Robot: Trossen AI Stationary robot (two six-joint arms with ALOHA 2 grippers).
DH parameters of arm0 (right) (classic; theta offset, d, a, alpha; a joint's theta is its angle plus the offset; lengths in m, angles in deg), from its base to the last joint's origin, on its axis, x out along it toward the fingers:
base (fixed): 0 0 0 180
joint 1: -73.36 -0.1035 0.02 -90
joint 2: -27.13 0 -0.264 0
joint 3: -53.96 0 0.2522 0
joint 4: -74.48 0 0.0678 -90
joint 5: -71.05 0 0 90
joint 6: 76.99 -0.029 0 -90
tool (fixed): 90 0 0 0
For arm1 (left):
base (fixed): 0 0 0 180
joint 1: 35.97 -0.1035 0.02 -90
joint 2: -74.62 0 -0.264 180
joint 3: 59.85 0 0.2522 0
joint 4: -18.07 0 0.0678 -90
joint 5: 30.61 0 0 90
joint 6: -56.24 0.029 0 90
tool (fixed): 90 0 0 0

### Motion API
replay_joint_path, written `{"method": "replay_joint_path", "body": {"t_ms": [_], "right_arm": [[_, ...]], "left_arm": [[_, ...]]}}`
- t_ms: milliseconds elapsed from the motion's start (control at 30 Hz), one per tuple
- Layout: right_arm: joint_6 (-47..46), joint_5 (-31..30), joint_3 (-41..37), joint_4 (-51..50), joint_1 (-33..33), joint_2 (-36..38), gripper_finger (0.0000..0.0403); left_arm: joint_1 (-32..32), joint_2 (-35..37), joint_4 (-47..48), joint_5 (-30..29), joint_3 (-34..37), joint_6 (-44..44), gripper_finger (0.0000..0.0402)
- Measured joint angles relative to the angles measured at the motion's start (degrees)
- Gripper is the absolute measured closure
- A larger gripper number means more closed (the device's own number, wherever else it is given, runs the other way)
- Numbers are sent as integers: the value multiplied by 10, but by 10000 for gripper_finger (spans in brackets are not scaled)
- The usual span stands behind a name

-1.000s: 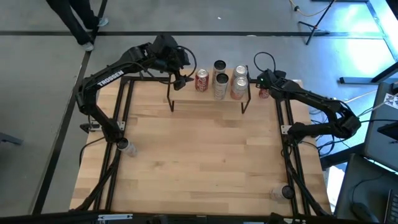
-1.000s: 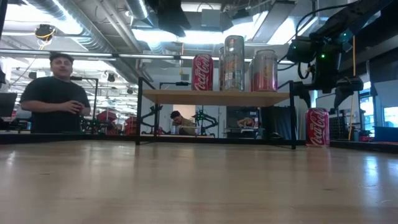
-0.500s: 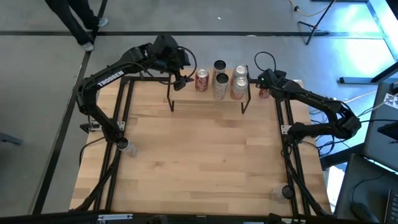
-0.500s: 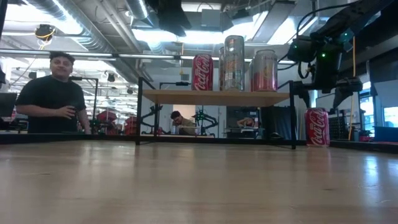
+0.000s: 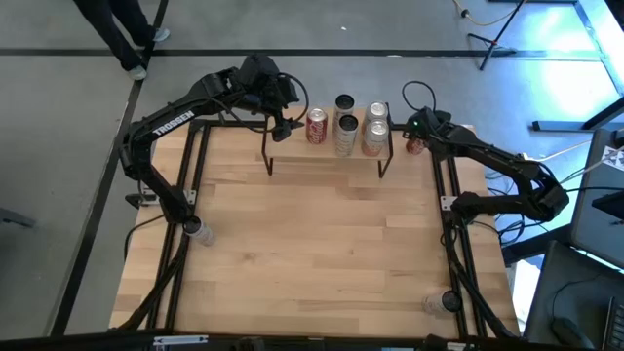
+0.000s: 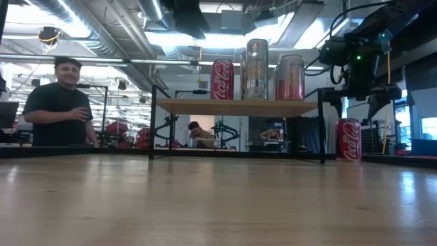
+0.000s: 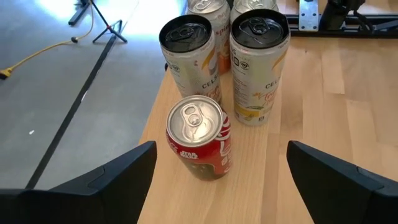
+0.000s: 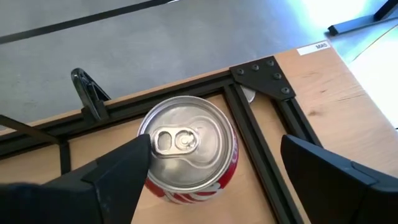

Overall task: Place canned beverage on shelf
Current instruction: Put the red soda can on the shelf aligned with the other red soda can

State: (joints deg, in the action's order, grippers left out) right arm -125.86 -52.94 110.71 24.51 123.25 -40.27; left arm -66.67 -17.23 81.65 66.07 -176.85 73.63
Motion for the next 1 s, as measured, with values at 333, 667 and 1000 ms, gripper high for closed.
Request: {"method": "replay_joint_path", "body": {"t_ms": [333, 667, 1000], "right_arm": [[11, 10, 5, 20, 0, 4, 52], [11, 6, 4, 18, 0, -14, 52], [2, 6, 4, 15, 0, -36, 52]], "left_arm": [[0, 0, 0, 0, 0, 2, 53], [0, 0, 1, 0, 0, 12, 53], [0, 0, 0, 0, 0, 12, 53]]}}
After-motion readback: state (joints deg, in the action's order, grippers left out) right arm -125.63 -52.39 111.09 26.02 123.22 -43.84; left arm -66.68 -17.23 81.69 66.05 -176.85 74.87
